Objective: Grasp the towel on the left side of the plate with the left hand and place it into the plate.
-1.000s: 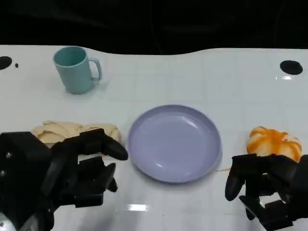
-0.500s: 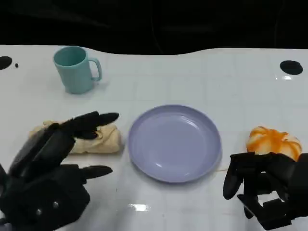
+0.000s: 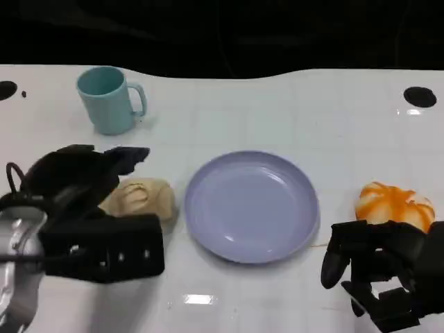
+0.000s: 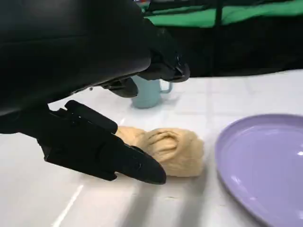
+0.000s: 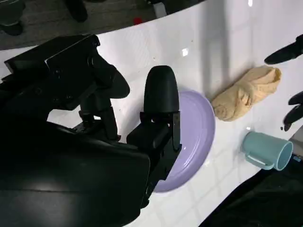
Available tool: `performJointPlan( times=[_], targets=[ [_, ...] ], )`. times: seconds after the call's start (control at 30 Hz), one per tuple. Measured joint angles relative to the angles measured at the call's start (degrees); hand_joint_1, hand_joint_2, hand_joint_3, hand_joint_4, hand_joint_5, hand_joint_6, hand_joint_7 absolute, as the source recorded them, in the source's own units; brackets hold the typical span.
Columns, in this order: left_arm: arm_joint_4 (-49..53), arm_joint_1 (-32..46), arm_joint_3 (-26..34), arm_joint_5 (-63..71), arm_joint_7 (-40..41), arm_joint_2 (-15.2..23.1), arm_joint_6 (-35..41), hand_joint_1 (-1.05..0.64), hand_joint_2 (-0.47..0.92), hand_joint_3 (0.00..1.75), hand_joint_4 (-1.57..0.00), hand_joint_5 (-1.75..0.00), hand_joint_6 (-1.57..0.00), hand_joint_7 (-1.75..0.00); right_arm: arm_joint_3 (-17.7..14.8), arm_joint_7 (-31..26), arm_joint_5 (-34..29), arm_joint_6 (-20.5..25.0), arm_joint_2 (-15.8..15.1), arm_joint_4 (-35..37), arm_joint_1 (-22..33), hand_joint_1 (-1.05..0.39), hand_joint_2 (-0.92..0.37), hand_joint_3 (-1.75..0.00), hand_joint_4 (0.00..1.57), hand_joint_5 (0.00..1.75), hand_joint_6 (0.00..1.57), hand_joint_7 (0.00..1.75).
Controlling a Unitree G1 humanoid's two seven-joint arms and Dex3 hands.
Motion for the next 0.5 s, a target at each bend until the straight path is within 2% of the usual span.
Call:
performJointPlan(
  times=[0.3,0.5],
  targets=[
    [22.32,-11.68,-6.51,1.21,-0.61,-3.35,-1.14,-0.51,0.9,0.0,-0.38,-0.09,-0.29,-0.01,0.13,-0.07,-0.06,-0.09,0.11,-0.14,0.09,0.05,-0.58,-1.08,0.7,1.68,0.7,1.42],
    [40.64,-18.68,-10.74,1.79,3.91,-6.24,-4.94,-0.52,0.92,0.01,-0.5,-0.1,-0.38,-0.03,0.16,-0.1,-0.02,0.06,0.17,-0.27,0.2,0.05,-0.59,-1.08,0.69,1.68,0.7,1.42]
  ],
)
